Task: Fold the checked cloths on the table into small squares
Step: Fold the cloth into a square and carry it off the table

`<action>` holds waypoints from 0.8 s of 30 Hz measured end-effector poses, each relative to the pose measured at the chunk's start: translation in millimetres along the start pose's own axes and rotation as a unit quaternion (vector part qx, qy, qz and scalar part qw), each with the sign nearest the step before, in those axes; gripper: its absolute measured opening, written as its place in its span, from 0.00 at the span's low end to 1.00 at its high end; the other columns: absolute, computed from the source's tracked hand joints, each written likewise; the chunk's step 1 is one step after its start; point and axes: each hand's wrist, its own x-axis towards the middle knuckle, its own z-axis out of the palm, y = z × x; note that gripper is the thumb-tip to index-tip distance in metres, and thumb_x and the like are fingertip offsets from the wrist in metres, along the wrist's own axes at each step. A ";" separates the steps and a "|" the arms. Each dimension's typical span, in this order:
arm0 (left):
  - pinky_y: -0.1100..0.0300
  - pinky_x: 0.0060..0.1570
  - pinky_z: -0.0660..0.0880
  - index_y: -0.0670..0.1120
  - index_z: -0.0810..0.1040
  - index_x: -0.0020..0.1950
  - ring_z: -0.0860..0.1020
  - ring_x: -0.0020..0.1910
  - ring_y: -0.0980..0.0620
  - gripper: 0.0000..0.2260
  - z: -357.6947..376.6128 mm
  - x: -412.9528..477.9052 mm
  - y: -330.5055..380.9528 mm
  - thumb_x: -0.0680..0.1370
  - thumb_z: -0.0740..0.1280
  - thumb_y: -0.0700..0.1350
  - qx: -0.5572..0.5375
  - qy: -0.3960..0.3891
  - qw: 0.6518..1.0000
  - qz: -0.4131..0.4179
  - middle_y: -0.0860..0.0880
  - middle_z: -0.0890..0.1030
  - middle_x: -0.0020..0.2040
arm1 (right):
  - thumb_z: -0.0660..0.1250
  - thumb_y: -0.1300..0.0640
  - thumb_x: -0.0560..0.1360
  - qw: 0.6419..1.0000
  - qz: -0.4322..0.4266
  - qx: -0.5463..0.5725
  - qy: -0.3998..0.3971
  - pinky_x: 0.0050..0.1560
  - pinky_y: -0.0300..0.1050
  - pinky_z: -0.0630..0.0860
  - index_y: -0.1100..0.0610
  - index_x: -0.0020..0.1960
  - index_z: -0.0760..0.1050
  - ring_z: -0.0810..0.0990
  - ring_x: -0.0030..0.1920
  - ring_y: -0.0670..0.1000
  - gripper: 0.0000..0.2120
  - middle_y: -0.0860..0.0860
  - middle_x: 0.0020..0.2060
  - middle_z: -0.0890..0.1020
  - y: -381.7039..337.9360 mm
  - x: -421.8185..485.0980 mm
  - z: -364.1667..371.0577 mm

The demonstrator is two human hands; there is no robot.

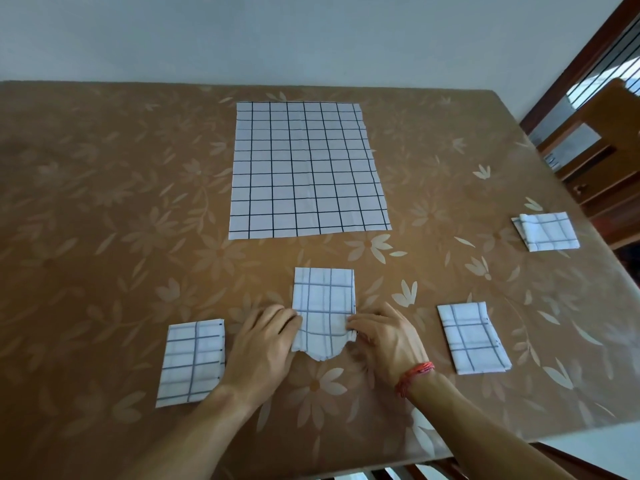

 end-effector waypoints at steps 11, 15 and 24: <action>0.57 0.56 0.65 0.49 0.80 0.53 0.75 0.50 0.53 0.08 -4.8 18.7 3.8 0.75 0.71 0.42 -0.096 0.042 0.985 -0.137 0.56 0.80 0.43 | 0.68 0.48 0.74 0.979 0.193 0.037 -0.049 0.34 0.38 0.67 0.51 0.39 0.77 0.72 0.37 0.45 0.09 0.44 0.33 0.73 -1.6 13.5 4.6; 0.54 0.58 0.66 0.47 0.79 0.57 0.75 0.51 0.53 0.10 -0.7 26.7 2.8 0.76 0.70 0.42 -0.109 0.035 0.979 -0.168 0.57 0.81 0.44 | 0.67 0.49 0.74 0.976 0.207 0.051 -0.044 0.34 0.36 0.64 0.52 0.37 0.73 0.69 0.36 0.44 0.10 0.42 0.30 0.71 -1.2 21.9 5.8; 0.54 0.54 0.66 0.47 0.75 0.63 0.73 0.49 0.50 0.14 7.3 43.6 -3.5 0.78 0.66 0.45 -0.080 0.017 0.979 -0.186 0.54 0.80 0.42 | 0.64 0.46 0.74 0.963 0.260 0.032 -0.060 0.34 0.47 0.74 0.51 0.37 0.66 0.76 0.33 0.53 0.12 0.48 0.29 0.77 4.0 49.5 19.4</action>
